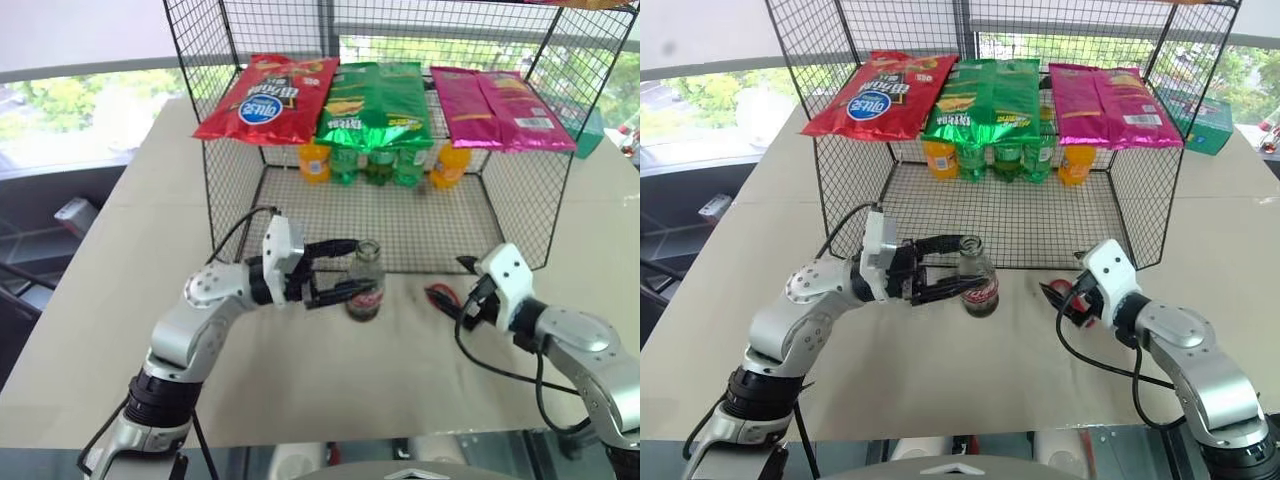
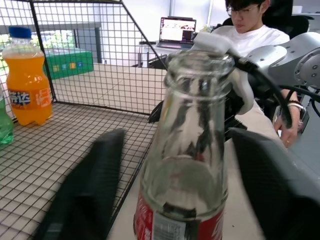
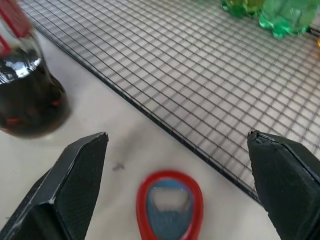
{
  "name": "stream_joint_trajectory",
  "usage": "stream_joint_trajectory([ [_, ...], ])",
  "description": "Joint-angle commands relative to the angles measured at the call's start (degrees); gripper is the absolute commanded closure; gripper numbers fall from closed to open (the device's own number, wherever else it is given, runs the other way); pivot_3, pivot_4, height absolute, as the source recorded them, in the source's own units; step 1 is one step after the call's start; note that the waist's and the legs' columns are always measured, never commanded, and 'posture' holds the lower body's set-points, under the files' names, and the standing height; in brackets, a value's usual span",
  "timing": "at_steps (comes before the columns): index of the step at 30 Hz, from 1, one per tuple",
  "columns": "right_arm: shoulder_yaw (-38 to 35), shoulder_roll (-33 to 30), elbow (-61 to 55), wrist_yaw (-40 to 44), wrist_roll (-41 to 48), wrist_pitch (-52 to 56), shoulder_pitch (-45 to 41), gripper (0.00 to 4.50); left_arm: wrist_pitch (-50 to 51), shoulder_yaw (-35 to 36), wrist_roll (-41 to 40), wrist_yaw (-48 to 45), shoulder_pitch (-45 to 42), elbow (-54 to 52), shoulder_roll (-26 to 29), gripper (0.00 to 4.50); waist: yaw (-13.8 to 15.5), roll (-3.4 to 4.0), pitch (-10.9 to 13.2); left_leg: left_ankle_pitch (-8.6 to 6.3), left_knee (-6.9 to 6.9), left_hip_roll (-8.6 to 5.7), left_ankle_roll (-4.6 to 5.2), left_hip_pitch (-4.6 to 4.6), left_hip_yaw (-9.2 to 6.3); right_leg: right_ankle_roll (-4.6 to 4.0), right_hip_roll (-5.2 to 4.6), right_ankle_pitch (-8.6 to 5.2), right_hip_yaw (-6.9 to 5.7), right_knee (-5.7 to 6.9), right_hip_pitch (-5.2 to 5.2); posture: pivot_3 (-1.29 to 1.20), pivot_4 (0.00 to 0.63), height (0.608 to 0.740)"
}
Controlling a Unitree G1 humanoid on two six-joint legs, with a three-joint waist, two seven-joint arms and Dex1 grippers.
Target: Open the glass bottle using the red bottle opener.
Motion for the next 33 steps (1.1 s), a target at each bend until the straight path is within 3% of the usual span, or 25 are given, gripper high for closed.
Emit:
stream_joint_trajectory([
  [1,0.04,1.48,-1.14,0.11,0.75,-2.66,-2.06,0.0,0.04,0.03,-0.2,0.3,-0.77,-1.48,-0.37,0.04,-0.05,-0.01,0.08,0.0,0.0,0.0,0.0,-0.01,-0.01,0.0,0.0,0.0,-0.01,0.0,0.0,0.0,0.15,0.74],
  [8,0.22,2.5,-0.53,-0.27,-0.11,-4.32,-2.31,0.0,3.38,4.99,-5.44,3.63,0.35,-3.4,-0.83,0.04,0.01,0.02,0.16,0.0,0.02,0.0,0.0,-0.17,-0.18,-0.03,0.0,0.02,-0.15,-0.01,-0.05,0.0,0.15,0.74],
  [14,-2.96,1.51,-0.17,1.8,0.87,-7.68,0.85,0.0,7.93,16.1,-15.38,10.8,8.2,-7.7,-0.94,0.04,-0.35,0.06,0.19,0.0,0.02,0.02,-0.01,-0.31,-0.33,-0.03,0.0,0.02,-0.28,-0.01,-0.14,0.0,0.15,0.74],
  [19,-5.4,-1.01,3.42,7.03,-2.35,-19.71,9.6,0.0,3.79,20.67,-9.56,21.1,18.64,-9.82,-5.02,0.04,0.11,0.06,0.2,0.01,0.03,-0.01,-0.01,-0.33,-0.35,-0.03,-0.05,0.02,-0.32,-0.04,-0.11,0.0,0.15,0.74],
  [25,-14.03,-2.08,8.79,16.65,0.43,-34.8,25.76,0.0,-6.95,22.29,0.75,22.71,33.37,-7.93,-7.96,0.04,0.14,0.01,0.25,0.0,0.03,-0.04,-0.01,-0.3,-0.29,-0.04,-0.12,0.0,-0.29,-0.14,-0.05,0.0,0.15,0.74],
  [29,-18.03,-1.44,9.12,18.68,1.35,-38.91,32.52,0.0,-11.03,24.36,4.02,24.56,36.67,-5.32,-9.04,0.04,0.09,0.06,0.27,0.0,0.05,0.07,-0.03,-0.12,-0.31,0.19,-0.12,-0.13,-0.32,-0.06,-0.01,0.0,0.15,0.74],
  [33,-18.83,-0.77,10.12,18.16,1.18,-40.22,33.66,0.0,-12.42,24.89,4.72,24.85,37.14,-3.56,-9.13,0.04,-0.02,0.12,0.31,-0.13,0.06,0.15,-0.28,0.07,-0.23,0.21,-0.39,-0.14,-0.28,-0.03,0.0,0.0,0.15,0.74],
])
